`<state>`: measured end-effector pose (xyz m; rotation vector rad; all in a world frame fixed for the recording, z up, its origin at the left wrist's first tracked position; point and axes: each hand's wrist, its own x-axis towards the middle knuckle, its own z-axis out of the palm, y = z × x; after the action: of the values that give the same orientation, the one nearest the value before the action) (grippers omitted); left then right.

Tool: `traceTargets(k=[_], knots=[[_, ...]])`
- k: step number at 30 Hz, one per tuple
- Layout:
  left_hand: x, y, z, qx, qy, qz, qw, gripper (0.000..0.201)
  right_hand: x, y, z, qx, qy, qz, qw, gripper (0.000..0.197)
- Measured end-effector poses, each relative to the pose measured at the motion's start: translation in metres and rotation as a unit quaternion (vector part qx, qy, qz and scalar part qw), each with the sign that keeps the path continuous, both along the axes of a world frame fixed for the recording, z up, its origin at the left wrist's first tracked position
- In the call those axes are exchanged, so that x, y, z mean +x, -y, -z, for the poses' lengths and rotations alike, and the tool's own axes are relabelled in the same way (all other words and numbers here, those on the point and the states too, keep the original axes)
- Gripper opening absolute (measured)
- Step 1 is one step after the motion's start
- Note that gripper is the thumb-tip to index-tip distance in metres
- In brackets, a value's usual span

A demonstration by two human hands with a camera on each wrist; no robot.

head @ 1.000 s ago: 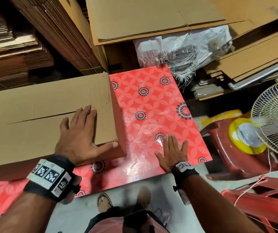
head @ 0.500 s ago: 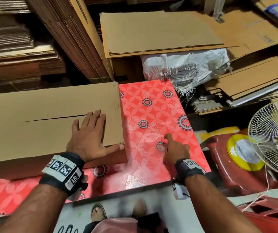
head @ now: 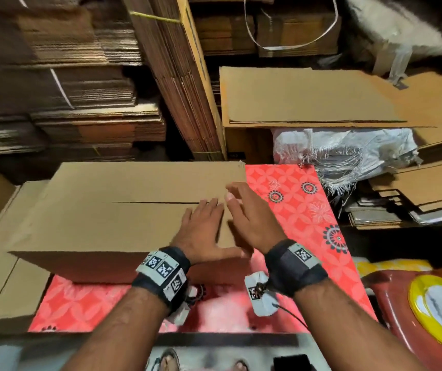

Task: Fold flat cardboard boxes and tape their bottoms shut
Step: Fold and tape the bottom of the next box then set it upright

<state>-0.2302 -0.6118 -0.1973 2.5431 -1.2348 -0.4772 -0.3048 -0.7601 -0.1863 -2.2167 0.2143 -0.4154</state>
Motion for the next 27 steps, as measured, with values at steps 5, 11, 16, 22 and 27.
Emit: traceTargets(k=[5, 11, 16, 22, 27], knots=[[0.057, -0.078, -0.034, 0.106, -0.016, -0.042, 0.993, 0.136, 0.019, -0.035, -0.001, -0.080, -0.070, -0.096, 0.990, 0.045], [0.111, -0.153, -0.043, 0.189, -0.010, -0.090, 0.978, 0.144, 0.058, -0.062, -0.004, -0.287, -0.186, -0.139, 0.929, 0.057], [0.133, -0.161, -0.053, 0.219, -0.031, -0.064, 0.973, 0.144, 0.084, -0.080, -0.008, -0.316, -0.280, -0.114, 0.899, 0.062], [0.113, -0.158, -0.100, 0.104, 0.153, -0.048, 0.982, 0.084, 0.087, -0.079, -0.092, -0.273, -0.218, -0.033, 0.936, 0.043], [0.069, -0.175, -0.130, 0.069, 0.232, 0.014, 0.970, 0.037, 0.096, -0.092, -0.223, -0.238, -0.079, -0.034, 0.967, 0.030]])
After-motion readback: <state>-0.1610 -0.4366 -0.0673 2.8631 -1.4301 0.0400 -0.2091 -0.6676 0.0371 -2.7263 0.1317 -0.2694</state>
